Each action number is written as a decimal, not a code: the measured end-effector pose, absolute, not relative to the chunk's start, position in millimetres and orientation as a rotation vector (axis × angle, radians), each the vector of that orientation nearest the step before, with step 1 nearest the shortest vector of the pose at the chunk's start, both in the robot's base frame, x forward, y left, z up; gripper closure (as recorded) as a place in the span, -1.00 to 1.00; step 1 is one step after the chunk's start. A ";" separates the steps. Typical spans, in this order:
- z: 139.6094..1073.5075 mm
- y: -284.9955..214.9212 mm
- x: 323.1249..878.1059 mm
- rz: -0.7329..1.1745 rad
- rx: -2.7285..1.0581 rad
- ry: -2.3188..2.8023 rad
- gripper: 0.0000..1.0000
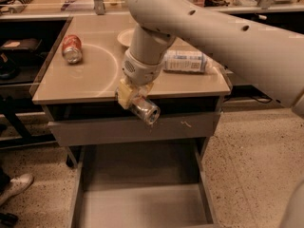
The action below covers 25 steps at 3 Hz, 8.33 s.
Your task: Place redbull can into middle drawer
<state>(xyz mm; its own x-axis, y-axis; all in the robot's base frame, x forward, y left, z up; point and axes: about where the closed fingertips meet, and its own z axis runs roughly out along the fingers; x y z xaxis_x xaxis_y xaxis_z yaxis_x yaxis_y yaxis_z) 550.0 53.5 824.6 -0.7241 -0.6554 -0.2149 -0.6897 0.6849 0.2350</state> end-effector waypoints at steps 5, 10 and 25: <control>702.0 27.2 475.7 0.629 -0.711 3.011 1.00; 555.2 38.4 457.7 0.940 -0.489 3.137 1.00; 372.5 17.5 468.3 1.101 0.323 3.074 0.62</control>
Offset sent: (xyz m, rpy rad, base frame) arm -0.0258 -0.0024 -0.0086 0.0078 0.0424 -0.0219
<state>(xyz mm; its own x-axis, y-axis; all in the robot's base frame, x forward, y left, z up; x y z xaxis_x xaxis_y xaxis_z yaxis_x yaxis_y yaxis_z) 468.3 17.5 372.5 -0.9710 0.1366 0.1963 0.2302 0.7566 0.6121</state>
